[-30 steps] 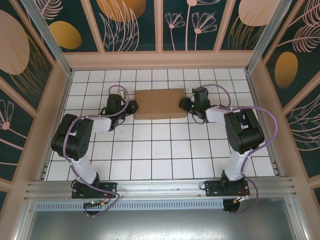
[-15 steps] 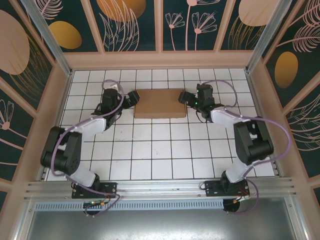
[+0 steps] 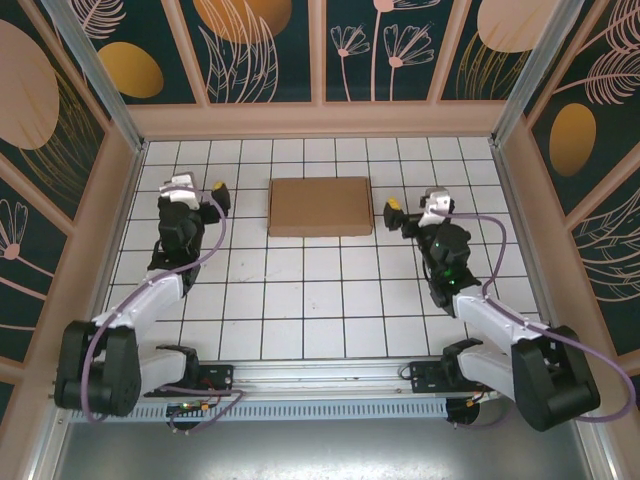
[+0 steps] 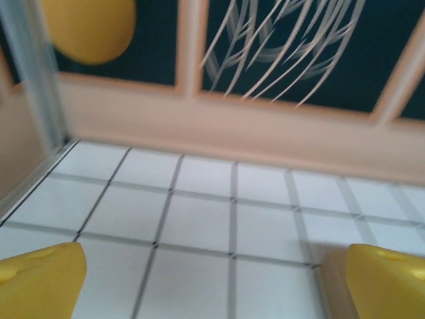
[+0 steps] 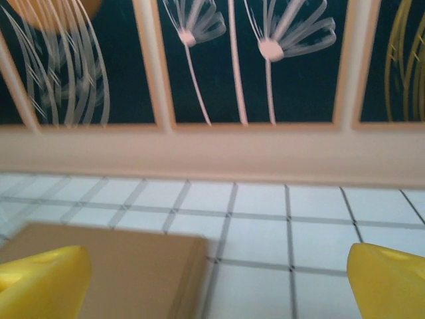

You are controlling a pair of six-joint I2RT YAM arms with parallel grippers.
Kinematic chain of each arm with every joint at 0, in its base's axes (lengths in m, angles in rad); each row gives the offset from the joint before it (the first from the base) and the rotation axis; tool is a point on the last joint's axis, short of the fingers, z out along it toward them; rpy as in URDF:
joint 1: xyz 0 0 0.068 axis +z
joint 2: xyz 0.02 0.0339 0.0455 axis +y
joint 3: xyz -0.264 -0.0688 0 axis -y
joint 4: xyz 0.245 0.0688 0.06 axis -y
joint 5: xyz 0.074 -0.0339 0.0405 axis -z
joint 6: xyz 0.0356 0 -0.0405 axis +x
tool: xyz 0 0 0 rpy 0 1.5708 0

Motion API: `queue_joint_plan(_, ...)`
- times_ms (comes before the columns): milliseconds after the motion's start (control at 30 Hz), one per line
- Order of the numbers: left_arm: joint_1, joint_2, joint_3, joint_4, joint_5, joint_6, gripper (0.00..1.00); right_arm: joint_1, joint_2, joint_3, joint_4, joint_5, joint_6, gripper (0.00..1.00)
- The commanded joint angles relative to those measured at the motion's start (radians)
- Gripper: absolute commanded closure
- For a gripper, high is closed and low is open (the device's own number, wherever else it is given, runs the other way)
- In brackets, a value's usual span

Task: Fold the paper box

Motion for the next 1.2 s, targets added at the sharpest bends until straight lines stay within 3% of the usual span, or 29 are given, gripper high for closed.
queue_joint_plan(0, 0.025, 0.061, -0.072, 0.186, -0.074, 0.073, 0.01, -0.068, 0.068, -0.054, 0.235, 0.075, -0.098, 0.01)
queue_joint_plan(67, 0.041, 0.106, -0.091, 0.233, -0.094, 0.076, 0.01, -0.108, 0.129, -0.072, 0.257, 0.143, -0.081, 0.01)
queue_joint_plan(233, 0.108, 0.179, -0.101, 0.266, -0.033, 0.063, 0.01, -0.192, 0.237, -0.075, 0.3, 0.134, -0.075, 0.01)
queue_joint_plan(300, 0.134, 0.222, -0.173, 0.407, 0.002, 0.041, 0.01, -0.244, 0.254, -0.006, 0.175, 0.055, -0.023, 0.01)
queue_joint_plan(400, 0.136, 0.299, -0.334, 0.771, 0.043, 0.056, 0.01, -0.284, 0.263, 0.02, 0.13, -0.002, 0.008, 0.01)
queue_joint_plan(433, 0.136, 0.299, -0.351, 0.807, 0.08, 0.071, 0.01, -0.287, 0.26, 0.008, 0.137, 0.001, 0.013, 0.01)
queue_joint_plan(533, 0.136, 0.288, -0.295, 0.676, 0.169, 0.104, 0.01, -0.301, 0.256, -0.079, 0.22, 0.067, 0.073, 0.01)
queue_joint_plan(633, 0.136, 0.288, -0.286, 0.662, 0.143, 0.097, 0.01, -0.352, 0.264, -0.138, 0.316, -0.045, 0.095, 0.01)
queue_joint_plan(700, 0.136, 0.289, -0.284, 0.66, 0.143, 0.097, 0.01, -0.375, 0.325, -0.212, 0.53, -0.202, 0.046, 0.01)
queue_joint_plan(733, 0.136, 0.292, -0.283, 0.66, 0.141, 0.094, 0.01, -0.38, 0.373, -0.26, 0.64, -0.224, 0.044, 0.01)
queue_joint_plan(767, 0.135, 0.291, -0.282, 0.659, 0.14, 0.095, 0.01, -0.381, 0.492, -0.302, 0.861, -0.227, 0.043, 0.01)
queue_joint_plan(800, 0.136, 0.291, -0.283, 0.66, 0.14, 0.094, 0.01, -0.378, 0.487, -0.3, 0.867, -0.237, 0.039, 0.01)
queue_joint_plan(867, 0.135, 0.292, -0.282, 0.659, 0.14, 0.096, 0.01, -0.361, 0.43, -0.173, 0.523, -0.259, 0.001, 0.01)
queue_joint_plan(967, 0.136, 0.291, -0.281, 0.656, 0.139, 0.095, 0.01, -0.386, 0.448, -0.12, 0.462, -0.151, 0.075, 0.01)
queue_joint_plan(1167, 0.136, 0.294, -0.275, 0.646, 0.116, 0.085, 0.01, -0.367, 0.452, -0.131, 0.491, -0.106, 0.072, 0.01)
